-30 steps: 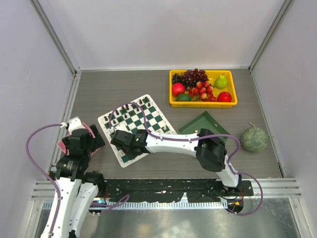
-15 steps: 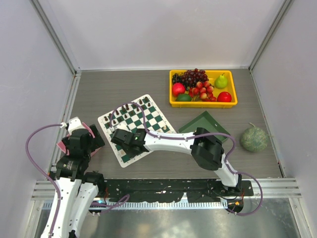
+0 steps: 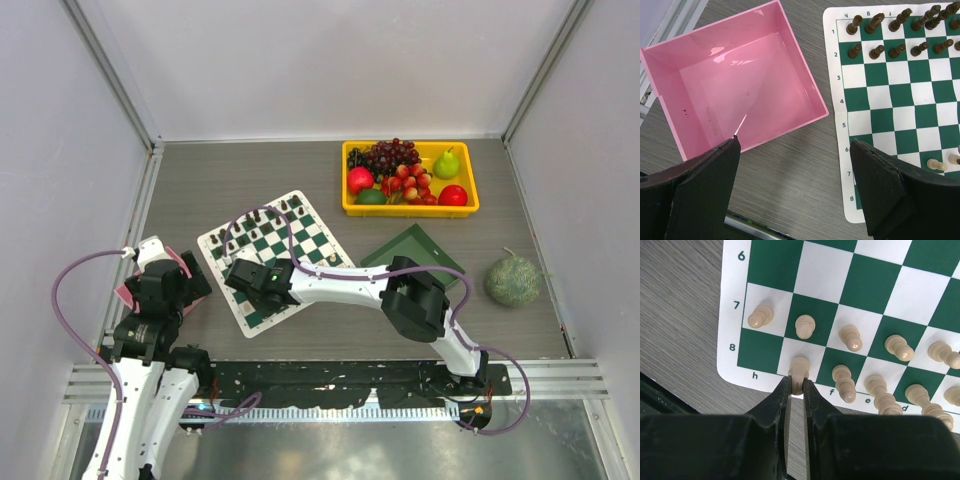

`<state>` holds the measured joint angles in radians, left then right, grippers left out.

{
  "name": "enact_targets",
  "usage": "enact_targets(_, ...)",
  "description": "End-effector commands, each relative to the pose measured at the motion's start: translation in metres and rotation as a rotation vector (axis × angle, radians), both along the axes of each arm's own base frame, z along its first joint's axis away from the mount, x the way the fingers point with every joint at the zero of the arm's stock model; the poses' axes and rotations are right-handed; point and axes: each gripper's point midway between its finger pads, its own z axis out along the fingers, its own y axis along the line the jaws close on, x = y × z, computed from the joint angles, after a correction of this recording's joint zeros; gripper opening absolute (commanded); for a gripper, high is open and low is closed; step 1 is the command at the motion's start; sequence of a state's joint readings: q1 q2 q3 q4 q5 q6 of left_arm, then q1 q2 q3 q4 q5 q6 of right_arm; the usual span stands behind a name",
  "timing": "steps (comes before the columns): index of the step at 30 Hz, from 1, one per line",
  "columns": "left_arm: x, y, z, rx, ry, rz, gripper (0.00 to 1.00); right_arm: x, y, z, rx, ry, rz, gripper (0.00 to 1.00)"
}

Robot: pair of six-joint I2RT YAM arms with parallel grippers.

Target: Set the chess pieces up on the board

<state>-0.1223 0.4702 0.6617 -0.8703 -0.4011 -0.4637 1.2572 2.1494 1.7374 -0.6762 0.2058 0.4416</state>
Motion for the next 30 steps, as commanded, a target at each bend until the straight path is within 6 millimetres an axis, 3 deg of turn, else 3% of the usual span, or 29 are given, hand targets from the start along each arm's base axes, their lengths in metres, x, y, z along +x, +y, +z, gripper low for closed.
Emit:
enact_targets(1, 0.006, 0.003, 0.009, 0.006, -0.042, 0.019, 0.99, 0.004, 0.017, 0.016, 0.067, -0.016, 0.009, 0.10)
enact_targets(30, 0.006, 0.002, 0.008, 0.004, -0.038, 0.014, 0.99, 0.002, 0.011, 0.004, 0.042, -0.004, 0.002, 0.20)
